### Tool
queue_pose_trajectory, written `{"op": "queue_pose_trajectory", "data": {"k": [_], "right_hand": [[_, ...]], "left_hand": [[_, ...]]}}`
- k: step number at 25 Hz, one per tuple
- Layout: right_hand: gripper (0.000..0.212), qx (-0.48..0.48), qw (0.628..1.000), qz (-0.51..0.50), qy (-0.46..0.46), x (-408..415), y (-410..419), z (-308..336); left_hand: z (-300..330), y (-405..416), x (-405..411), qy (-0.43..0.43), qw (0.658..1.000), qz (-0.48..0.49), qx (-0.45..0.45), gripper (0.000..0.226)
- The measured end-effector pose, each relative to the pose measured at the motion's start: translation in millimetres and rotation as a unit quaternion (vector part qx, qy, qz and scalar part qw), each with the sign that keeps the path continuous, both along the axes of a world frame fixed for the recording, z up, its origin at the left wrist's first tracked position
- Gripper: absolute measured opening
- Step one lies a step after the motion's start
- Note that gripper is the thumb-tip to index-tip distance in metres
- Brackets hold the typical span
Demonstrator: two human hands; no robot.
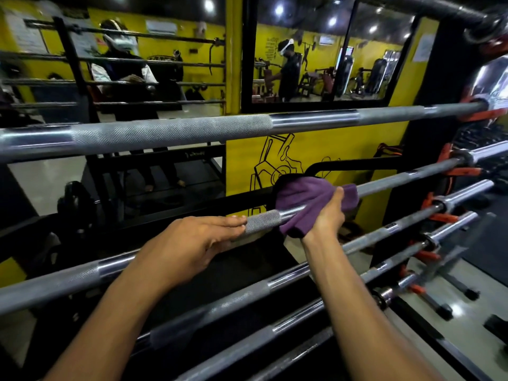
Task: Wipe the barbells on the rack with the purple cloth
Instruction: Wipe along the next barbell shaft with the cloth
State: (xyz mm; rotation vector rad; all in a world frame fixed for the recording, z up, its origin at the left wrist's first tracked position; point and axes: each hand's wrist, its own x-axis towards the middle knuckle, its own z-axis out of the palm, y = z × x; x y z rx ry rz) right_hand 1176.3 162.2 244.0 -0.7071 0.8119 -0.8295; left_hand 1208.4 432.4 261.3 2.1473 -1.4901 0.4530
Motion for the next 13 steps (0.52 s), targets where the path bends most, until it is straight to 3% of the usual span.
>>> {"op": "queue_pose_trajectory", "data": {"k": [5, 7, 13], "right_hand": [[0.046, -0.029, 0.996, 0.079, -0.036, -1.8, 76.0, -25.0], [0.041, -0.028, 0.993, 0.104, -0.042, -3.6, 62.1, -23.2], [0.034, -0.045, 0.999, 0.001, -0.027, -12.5, -30.2, 2.8]], "left_hand": [[1.1, -0.2, -0.1, -0.013, 1.000, 0.002, 0.005, 0.039], [0.9, -0.1, -2.2, -0.013, 1.000, 0.006, 0.007, 0.036], [0.6, 0.4, -1.0, -0.003, 1.000, 0.014, 0.023, 0.048]]}}
